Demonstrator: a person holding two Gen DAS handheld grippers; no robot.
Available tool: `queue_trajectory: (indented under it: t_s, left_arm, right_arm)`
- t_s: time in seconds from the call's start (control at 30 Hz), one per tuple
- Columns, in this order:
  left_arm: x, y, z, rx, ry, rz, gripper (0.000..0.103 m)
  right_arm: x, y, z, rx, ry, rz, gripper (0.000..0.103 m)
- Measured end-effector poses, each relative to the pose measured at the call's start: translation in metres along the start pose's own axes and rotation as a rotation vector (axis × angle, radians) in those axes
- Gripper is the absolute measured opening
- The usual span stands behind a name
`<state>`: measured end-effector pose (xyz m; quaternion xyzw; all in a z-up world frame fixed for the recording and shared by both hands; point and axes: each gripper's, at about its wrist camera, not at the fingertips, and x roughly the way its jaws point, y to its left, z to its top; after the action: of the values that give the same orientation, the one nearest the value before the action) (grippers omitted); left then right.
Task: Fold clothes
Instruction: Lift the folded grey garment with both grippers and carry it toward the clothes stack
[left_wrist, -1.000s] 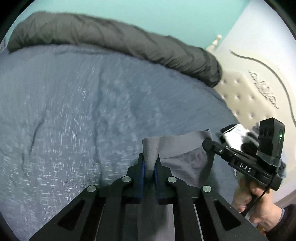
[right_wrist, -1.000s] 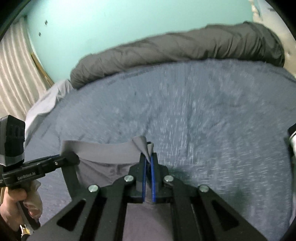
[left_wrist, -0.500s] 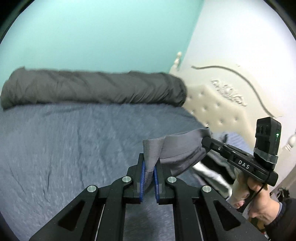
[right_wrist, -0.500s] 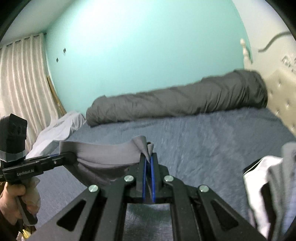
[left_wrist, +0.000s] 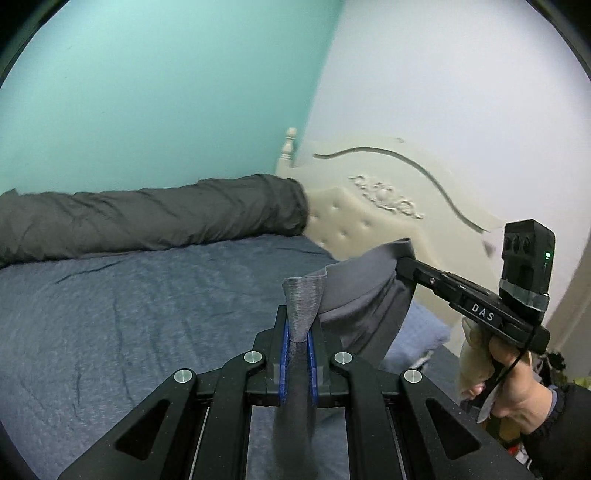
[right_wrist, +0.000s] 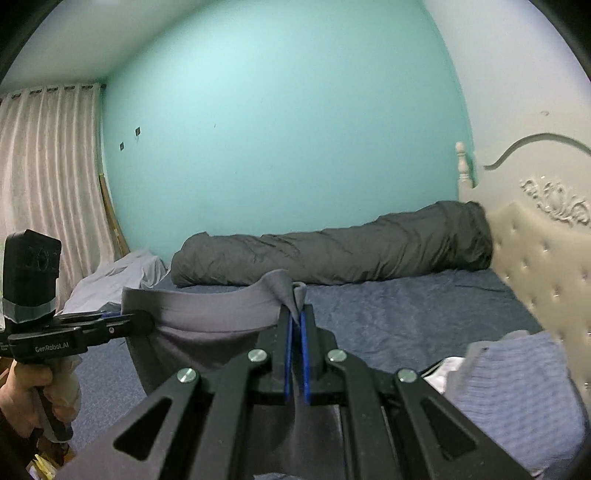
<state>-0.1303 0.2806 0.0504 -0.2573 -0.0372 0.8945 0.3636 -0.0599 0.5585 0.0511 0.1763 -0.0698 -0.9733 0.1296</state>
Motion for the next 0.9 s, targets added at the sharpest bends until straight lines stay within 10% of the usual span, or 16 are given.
queue_trajectory:
  t_s: [0.9]
  left_arm:
    - [0.042,-0.199,0.015,0.121,0.048,-0.230,0.008]
  right_arm:
    - [-0.180,-0.109,0.004,0.024,-0.026,-0.223,0.004]
